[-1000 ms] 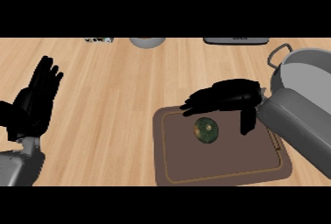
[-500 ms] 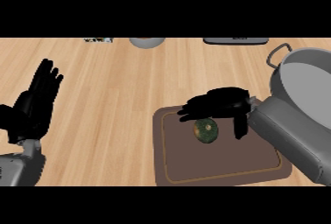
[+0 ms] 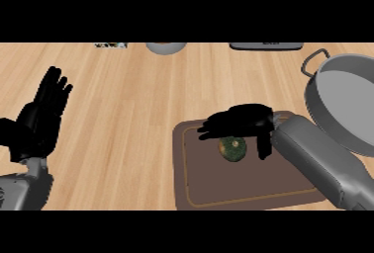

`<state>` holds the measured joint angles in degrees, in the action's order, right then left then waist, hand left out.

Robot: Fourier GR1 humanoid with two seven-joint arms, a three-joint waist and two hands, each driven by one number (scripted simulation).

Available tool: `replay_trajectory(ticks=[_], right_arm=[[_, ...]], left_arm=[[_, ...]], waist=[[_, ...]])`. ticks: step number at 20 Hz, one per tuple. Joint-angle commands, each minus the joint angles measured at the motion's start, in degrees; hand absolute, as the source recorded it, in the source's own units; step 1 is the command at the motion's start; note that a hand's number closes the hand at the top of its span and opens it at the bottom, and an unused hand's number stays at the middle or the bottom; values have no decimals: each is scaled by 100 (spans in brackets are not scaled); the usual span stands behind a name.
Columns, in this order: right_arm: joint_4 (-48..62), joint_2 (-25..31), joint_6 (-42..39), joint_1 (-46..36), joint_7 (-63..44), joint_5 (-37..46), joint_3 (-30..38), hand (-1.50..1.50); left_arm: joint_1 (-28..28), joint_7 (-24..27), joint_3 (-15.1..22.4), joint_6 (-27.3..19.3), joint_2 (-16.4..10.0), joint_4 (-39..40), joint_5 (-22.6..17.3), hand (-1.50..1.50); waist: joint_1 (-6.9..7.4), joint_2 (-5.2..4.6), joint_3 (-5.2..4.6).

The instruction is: Pick the squash from the tray and place it in the pot

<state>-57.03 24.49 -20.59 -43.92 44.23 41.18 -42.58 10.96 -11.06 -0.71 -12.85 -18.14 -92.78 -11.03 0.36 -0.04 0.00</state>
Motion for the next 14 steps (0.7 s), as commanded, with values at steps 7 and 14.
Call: replay_trajectory(ticks=[7,14], right_arm=[[710,-427,30,93,392,839,555,-150],[1134,-699,853,-4,1135,1379,271,150]], left_arm=[[-44,220,-269,296,158,268,88,0],[-239,-282,25,50,292,-471,385,0]], waist=[[-8,-2,-1],[49,-5,3]])
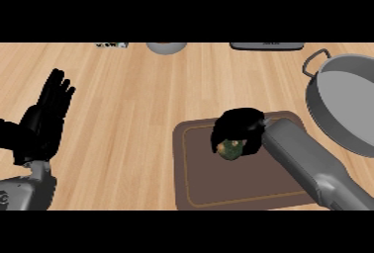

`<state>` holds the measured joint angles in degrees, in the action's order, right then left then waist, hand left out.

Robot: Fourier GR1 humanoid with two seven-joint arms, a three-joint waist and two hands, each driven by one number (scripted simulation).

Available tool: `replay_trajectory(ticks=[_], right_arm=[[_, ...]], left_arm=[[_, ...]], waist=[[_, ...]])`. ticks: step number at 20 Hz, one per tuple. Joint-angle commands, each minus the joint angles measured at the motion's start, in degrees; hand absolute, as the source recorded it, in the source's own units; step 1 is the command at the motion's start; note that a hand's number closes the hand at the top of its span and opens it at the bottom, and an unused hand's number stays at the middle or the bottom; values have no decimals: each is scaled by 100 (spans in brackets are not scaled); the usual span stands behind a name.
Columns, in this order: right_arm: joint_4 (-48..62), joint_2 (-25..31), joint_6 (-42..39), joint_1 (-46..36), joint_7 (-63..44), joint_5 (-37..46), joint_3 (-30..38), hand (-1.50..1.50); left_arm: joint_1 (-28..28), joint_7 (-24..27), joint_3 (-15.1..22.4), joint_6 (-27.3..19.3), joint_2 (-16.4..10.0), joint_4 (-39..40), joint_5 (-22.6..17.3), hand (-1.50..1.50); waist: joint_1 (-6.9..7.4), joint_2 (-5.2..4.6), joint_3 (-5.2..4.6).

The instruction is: Pick the squash from the tray and place it in the pot

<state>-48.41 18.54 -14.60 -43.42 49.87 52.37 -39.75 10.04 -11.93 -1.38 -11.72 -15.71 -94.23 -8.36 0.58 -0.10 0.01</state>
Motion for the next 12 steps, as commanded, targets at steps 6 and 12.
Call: replay_trajectory(ticks=[6,12], right_arm=[[526,66,390,38,1139,464,236,150],[-600,559,244,1421,-132,241,497,150]], left_arm=[[129,-62,-71,46,99,70,154,0],[-172,96,-386,105,-37,184,67,0]], waist=[[-14,-2,0],[-376,106,-11]])
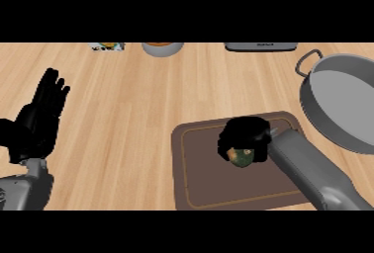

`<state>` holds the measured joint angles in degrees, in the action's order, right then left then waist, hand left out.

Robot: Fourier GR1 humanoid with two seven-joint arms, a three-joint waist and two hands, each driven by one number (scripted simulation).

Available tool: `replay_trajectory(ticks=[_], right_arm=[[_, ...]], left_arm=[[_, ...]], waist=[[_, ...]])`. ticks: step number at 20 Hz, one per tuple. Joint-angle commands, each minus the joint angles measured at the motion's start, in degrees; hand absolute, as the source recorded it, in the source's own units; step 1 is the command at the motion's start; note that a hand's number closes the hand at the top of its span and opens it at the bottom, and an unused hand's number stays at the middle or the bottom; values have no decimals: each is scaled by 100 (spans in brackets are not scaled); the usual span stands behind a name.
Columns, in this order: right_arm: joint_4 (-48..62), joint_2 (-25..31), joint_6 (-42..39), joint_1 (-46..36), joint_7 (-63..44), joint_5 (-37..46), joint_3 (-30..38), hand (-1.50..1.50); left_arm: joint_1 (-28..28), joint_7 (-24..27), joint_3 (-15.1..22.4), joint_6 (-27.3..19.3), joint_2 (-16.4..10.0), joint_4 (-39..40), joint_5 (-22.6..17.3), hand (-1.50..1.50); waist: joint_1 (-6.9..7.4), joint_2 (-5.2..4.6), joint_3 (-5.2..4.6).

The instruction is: Pick the squash from the tray and place it in the pot

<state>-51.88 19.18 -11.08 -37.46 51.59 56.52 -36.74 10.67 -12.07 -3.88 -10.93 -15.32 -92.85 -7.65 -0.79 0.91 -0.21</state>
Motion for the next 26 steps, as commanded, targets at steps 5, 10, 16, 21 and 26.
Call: replay_trajectory(ticks=[5,10,16,21,26], right_arm=[[-625,1347,321,2229,-612,-637,817,150],[-2142,1848,556,3537,-837,-1199,1267,150],[-3536,2084,540,4366,-943,-2964,2808,150],[-4478,2149,521,4726,-1310,-4340,4206,150],[-5517,2221,328,5611,-2053,-5351,5341,150]], left_arm=[[-308,-5,-381,-205,-156,-26,28,0],[-465,88,-497,24,-232,-9,-158,0],[-579,-7,-411,-100,-136,-273,-82,0],[-569,-62,-412,-6,-215,-429,-117,0],[-484,-209,-115,-94,-54,-585,62,0]], waist=[[-749,108,2],[-664,73,-12],[-669,70,-11],[-537,44,-4],[-307,-14,8]])
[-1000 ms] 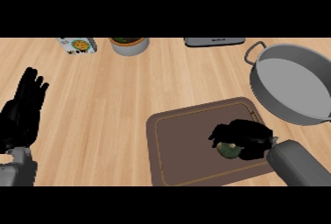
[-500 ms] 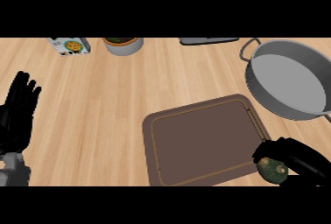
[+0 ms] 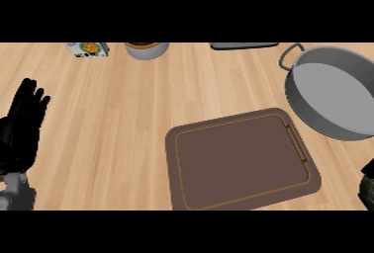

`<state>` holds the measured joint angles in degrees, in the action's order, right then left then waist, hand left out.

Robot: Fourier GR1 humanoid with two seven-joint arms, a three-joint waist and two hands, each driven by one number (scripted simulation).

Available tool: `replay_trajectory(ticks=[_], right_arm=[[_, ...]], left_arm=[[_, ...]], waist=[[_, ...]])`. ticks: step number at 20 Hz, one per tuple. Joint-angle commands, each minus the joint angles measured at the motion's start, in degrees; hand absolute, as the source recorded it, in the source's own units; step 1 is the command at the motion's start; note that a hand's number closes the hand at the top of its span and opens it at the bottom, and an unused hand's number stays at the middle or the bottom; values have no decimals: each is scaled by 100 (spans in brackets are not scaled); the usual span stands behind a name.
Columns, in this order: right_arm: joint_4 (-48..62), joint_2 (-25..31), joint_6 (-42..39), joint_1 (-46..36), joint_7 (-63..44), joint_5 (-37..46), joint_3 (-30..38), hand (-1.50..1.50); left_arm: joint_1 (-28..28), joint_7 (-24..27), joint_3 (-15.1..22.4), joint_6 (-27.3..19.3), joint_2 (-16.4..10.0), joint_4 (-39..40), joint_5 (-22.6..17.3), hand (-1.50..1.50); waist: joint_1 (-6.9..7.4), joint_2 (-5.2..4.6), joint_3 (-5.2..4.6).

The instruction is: Pick the squash from the tray and place it in the pot

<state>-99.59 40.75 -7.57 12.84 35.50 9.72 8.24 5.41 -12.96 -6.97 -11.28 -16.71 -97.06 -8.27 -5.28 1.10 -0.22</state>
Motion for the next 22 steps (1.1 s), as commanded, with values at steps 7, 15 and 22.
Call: replay_trajectory(ticks=[7,15,22], right_arm=[[190,498,-980,-75,-1137,-1683,1944,150],[2030,552,-974,-1881,-1350,-1098,1324,150],[2870,497,669,-2202,-415,489,1262,150]], left_arm=[[803,-166,301,66,178,381,169,0],[766,-197,251,183,262,209,142,0],[686,74,299,217,376,392,199,0]], waist=[[476,-113,22],[623,-131,25],[671,-180,31]])
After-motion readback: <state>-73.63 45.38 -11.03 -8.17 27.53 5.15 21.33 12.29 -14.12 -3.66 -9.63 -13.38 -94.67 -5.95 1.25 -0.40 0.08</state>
